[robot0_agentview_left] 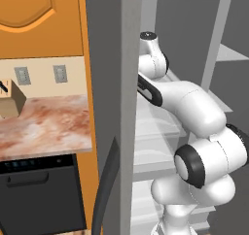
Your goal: Retrieve a lemon from the fridge and place it on the cutting board with the fish.
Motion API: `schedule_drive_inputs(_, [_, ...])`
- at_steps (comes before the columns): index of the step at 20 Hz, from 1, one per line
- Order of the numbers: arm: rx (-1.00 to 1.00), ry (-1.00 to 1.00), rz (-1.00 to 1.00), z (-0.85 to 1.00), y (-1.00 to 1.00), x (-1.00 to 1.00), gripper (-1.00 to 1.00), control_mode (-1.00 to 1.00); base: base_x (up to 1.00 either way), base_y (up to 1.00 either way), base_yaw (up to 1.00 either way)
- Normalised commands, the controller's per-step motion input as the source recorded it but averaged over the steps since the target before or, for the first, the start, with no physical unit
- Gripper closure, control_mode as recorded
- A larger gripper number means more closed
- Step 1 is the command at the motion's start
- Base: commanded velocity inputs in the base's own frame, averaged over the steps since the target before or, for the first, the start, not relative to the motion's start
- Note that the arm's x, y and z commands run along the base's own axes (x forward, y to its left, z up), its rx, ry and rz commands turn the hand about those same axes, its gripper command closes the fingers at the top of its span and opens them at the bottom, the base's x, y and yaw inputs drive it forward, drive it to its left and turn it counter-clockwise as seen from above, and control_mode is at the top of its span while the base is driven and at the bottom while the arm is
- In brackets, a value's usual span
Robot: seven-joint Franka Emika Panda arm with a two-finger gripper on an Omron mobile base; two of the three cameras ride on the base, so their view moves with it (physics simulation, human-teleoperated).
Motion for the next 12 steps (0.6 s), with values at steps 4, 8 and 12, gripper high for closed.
schedule_drive_inputs(4, [0.1, -0.17, 0.0, 0.01, -0.15, -0.39, 1.0, -1.0, 0.0, 0.0, 0.0])
schedule_drive_inputs(8, [0.04, -0.03, 0.0, 0.03, -0.42, -0.38, 1.0, -1.0, 0.0, 0.0, 0.0])
schedule_drive_inputs(12, [0.01, 0.0, 0.0, 0.28, -0.47, -0.59, 1.0, -1.0, 0.0, 0.0, 0.0])
